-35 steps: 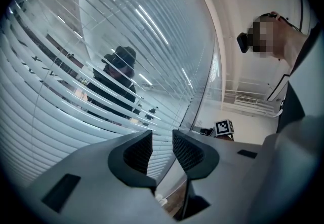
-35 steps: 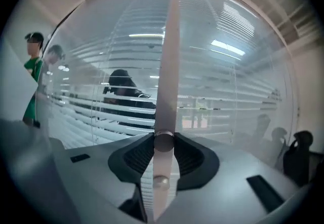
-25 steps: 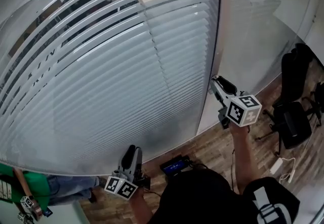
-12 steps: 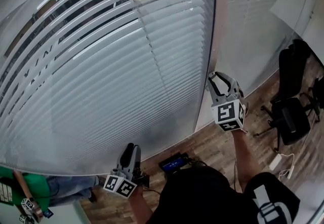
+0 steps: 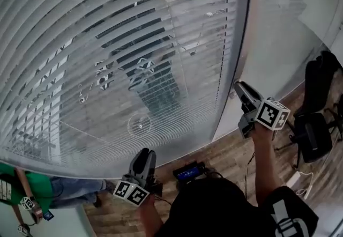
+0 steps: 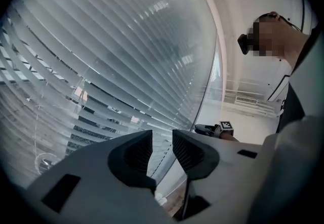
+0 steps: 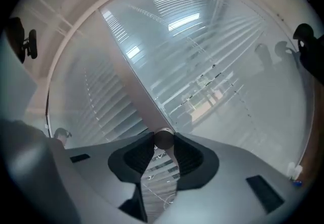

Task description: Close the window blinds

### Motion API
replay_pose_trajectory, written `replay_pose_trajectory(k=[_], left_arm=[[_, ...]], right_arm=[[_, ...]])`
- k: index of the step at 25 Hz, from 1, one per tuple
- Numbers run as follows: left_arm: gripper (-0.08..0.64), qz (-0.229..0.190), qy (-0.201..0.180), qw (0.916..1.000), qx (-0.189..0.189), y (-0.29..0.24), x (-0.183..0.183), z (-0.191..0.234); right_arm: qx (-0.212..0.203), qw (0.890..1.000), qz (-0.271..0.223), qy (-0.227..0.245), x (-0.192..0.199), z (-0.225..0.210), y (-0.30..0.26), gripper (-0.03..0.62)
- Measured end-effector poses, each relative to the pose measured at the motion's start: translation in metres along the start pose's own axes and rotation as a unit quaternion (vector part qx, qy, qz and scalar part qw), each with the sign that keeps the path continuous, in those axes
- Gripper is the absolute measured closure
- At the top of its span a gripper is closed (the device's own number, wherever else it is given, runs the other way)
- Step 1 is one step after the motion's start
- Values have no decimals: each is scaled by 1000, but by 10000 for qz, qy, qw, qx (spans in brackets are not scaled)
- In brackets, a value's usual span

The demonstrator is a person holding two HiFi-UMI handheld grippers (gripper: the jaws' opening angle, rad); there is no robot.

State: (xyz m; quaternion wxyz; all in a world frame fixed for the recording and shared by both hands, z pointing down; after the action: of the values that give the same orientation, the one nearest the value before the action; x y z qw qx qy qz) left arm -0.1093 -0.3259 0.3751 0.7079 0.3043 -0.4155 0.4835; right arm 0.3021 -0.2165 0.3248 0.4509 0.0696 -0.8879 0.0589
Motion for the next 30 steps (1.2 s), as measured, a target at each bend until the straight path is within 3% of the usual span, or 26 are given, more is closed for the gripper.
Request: replay_pose_trajectory(k=[7, 9, 11, 13, 15, 17, 20, 22, 23, 24, 25, 26, 28, 29, 30], left_arm=[[426, 36, 10, 10000, 29, -2, -4, -2], [426, 37, 13, 10000, 25, -1, -3, -2], [425, 17, 10, 10000, -3, 1, -3, 0], [426, 5, 8, 10000, -26, 3, -1, 2], [426, 15, 17, 10000, -28, 3, 3, 4], [425, 31, 35, 10000, -11, 1, 7, 5], [425, 42, 36, 10000, 15, -1, 4, 2], [425, 46, 26, 10000, 12, -1, -1, -2], [425, 46, 22, 10000, 7, -1, -2, -2], [425, 43, 21, 10000, -1, -1, -3, -2], [426, 37, 21, 10000, -9, 0, -3, -1], [425, 30, 22, 10000, -16, 0, -3, 0], [426, 13, 23, 10000, -23, 2, -2, 2], [425, 6, 24, 10000, -27, 2, -2, 2], [426, 4, 27, 10000, -34, 2, -2, 2]], right_arm=[[-155, 9998, -39, -101, -3, 3, 0, 465], [-139, 9993, 22, 335, -1, 4, 0, 465], [-21, 9914, 106, 1308, 2, 10, -1, 460], [320, 9647, 165, 2611, 4, 18, -1, 419], [747, 9207, 247, 3822, 6, 23, 0, 407], [985, 8858, 360, 4520, 9, 26, -2, 407], [1150, 8613, 457, 4929, 6, 30, -2, 412], [1298, 8503, 479, 5077, 2, 32, -2, 462], [1326, 8512, 489, 5054, 1, 32, -2, 463], [1308, 8594, 489, 4919, 1, 31, -1, 463], [1234, 8767, 469, 4626, 0, 29, -2, 463], [1097, 9032, 418, 4128, 0, 25, -1, 465], [662, 9643, 257, 2550, -1, 16, -1, 465], [407, 9854, 163, 1643, -2, 11, 0, 465], [162, 9965, 66, 814, -4, 8, 0, 465]])
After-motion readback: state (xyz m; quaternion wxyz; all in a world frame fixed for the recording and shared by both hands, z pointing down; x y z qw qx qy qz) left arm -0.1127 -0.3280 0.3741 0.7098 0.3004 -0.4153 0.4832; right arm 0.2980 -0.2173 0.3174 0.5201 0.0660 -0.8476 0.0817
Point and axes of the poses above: the fingertips, and each gripper's own axes: y backward along the fingers, z to its left, x out of its underside, the point moved 5 cm from there along y, backward along the fingers, and after that the axes turned 1 degree about x, right-handed, at the moved point
